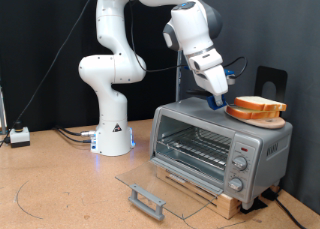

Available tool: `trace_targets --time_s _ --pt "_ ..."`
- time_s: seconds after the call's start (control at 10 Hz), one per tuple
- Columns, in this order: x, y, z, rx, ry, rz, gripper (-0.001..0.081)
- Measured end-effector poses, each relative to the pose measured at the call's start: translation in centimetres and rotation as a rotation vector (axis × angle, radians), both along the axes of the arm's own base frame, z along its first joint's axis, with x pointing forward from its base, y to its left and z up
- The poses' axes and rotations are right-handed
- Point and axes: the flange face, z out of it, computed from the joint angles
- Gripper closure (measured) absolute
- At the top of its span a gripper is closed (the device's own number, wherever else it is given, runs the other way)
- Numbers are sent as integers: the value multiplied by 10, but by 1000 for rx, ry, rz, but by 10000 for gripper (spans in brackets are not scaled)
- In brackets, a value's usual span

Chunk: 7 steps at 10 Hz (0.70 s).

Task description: Make a piece of toast with the oven

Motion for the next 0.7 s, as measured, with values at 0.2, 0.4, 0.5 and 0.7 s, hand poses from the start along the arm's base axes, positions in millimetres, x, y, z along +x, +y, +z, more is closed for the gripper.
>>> trace_targets --time_s 0.2,0.4,0.5,0.7 --pt "4 10 0 -5 12 -12 407" --pt "8 17 -4 -15 31 -28 407" --pt "10 19 -6 -15 27 -34 407" --pt "15 20 -8 12 -12 -64 407"
